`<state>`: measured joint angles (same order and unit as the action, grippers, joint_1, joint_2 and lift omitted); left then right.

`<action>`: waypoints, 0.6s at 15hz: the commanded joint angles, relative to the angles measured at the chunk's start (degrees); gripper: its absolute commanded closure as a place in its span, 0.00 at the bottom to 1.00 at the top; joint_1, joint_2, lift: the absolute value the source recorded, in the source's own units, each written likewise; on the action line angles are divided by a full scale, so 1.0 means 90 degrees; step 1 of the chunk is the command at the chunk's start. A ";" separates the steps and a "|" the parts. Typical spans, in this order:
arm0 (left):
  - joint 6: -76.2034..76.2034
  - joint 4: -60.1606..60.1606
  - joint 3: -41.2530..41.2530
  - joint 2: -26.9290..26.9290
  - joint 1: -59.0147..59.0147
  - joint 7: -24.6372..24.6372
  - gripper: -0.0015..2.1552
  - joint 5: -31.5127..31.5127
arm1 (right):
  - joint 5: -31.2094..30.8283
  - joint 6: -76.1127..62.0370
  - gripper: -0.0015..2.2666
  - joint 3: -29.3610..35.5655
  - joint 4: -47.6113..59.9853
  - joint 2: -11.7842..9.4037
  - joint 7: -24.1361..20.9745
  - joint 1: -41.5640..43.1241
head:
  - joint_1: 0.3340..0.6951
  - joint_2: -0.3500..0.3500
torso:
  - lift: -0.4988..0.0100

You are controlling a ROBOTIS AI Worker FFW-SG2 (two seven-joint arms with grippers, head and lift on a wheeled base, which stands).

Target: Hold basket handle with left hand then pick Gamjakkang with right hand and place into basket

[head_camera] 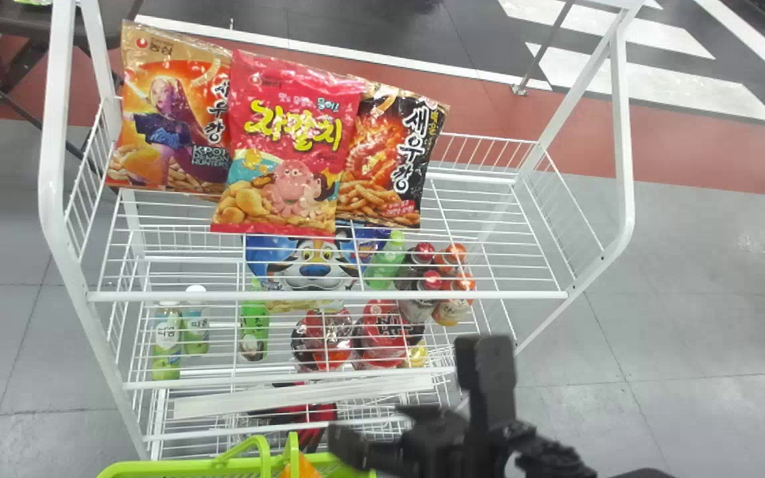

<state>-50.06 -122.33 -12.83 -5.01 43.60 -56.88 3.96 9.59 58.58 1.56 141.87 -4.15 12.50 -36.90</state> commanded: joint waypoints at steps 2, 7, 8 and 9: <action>0.0000 0.0008 0.0000 0.0010 0.0000 0.0012 1.00 -0.0001 | 0.0038 -0.3427 0.05 0.0208 -0.0431 0.0129 -0.0012 -0.0108 | 1.00 0.00 | 0.94; 0.0117 0.0066 -0.0010 0.0020 -0.0010 0.0012 1.00 -0.0001 | 0.0086 -0.5595 0.05 0.0227 -0.0949 0.0285 0.0017 -0.0431 | 1.00 0.00 | 0.94; 0.0137 0.0076 -0.0010 0.0030 -0.0020 0.0012 1.00 -0.0001 | 0.0086 -0.5653 0.05 0.0237 -0.0939 0.0305 0.0027 -0.0499 | 1.00 0.00 | 0.94; 0.0156 0.0076 -0.0010 0.0030 -0.0010 0.0012 1.00 -0.0001 | 0.0086 -0.5634 0.05 0.0257 -0.0910 0.0324 0.0027 -0.0528 | 1.00 0.00 | 0.94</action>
<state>-48.91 -121.71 -12.90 -4.78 43.47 -56.78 3.95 10.35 8.42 3.69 133.58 -1.50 12.74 -41.06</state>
